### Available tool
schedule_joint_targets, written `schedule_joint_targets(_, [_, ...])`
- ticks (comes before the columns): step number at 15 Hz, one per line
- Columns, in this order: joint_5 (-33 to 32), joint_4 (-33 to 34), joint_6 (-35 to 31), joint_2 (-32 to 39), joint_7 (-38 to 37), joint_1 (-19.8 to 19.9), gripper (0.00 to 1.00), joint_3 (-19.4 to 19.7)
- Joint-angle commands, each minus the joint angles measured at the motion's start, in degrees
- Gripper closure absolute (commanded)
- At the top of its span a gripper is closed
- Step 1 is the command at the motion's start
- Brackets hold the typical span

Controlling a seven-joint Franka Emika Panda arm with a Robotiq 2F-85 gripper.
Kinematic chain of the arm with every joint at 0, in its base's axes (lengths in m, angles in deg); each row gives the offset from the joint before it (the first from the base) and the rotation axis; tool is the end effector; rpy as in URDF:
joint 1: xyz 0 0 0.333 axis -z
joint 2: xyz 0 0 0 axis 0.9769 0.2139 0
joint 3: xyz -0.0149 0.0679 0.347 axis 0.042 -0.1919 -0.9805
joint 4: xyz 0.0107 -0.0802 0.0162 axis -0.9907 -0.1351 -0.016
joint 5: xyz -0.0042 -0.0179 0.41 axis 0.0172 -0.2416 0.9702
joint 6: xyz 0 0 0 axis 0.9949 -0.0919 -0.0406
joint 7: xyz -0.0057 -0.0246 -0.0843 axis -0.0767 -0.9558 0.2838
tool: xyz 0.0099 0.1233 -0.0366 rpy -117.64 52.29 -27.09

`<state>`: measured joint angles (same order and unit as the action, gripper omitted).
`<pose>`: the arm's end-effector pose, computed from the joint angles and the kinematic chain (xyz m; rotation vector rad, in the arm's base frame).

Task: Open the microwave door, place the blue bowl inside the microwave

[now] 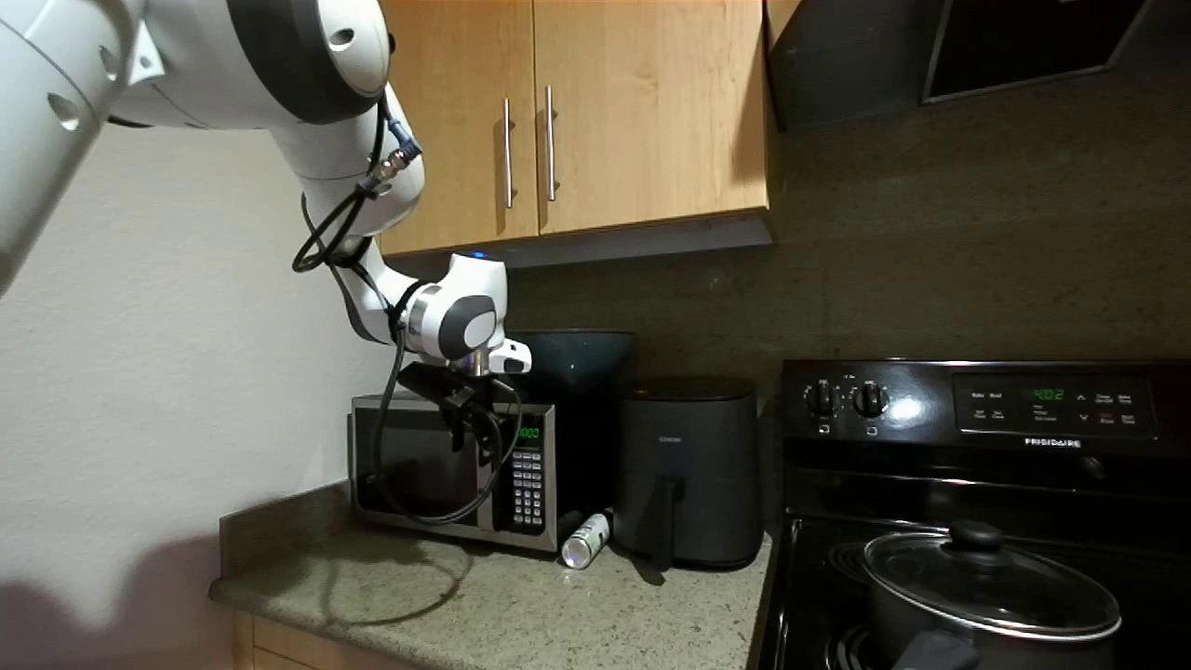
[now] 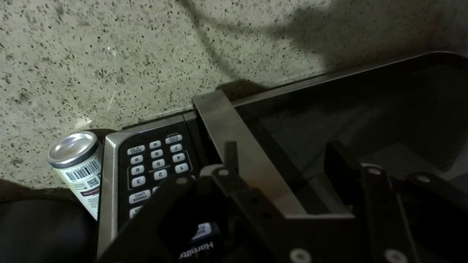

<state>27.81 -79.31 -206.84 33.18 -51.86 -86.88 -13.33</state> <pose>0.6775 0.2073 0.3714 -2.7872 0.2201 -0.3984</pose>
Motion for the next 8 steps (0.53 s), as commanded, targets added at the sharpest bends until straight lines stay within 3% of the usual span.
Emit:
schedule_joint_targets(1, [1.7,-0.6,-0.8,-0.3,1.9,0.7,0.66,-0.7])
schedule_joint_targets(4, [-1.7,-1.3,-1.5,-0.8,-0.3,-0.7,0.85,1.2])
schedule_joint_targets(5, [-3.1,-1.5,-0.7,-1.1,-0.3,-1.0,0.41,1.7])
schedule_joint_targets(6, [-1.2,0.1,0.1,0.0,0.0,-0.4,0.70,0.8])
schedule_joint_targets(7, [-1.7,0.0,0.2,0.0,0.0,-0.4,0.69,1.0])
schedule_joint_targets(8, [-1.9,0.0,0.2,0.0,0.0,-0.5,0.38,1.1])
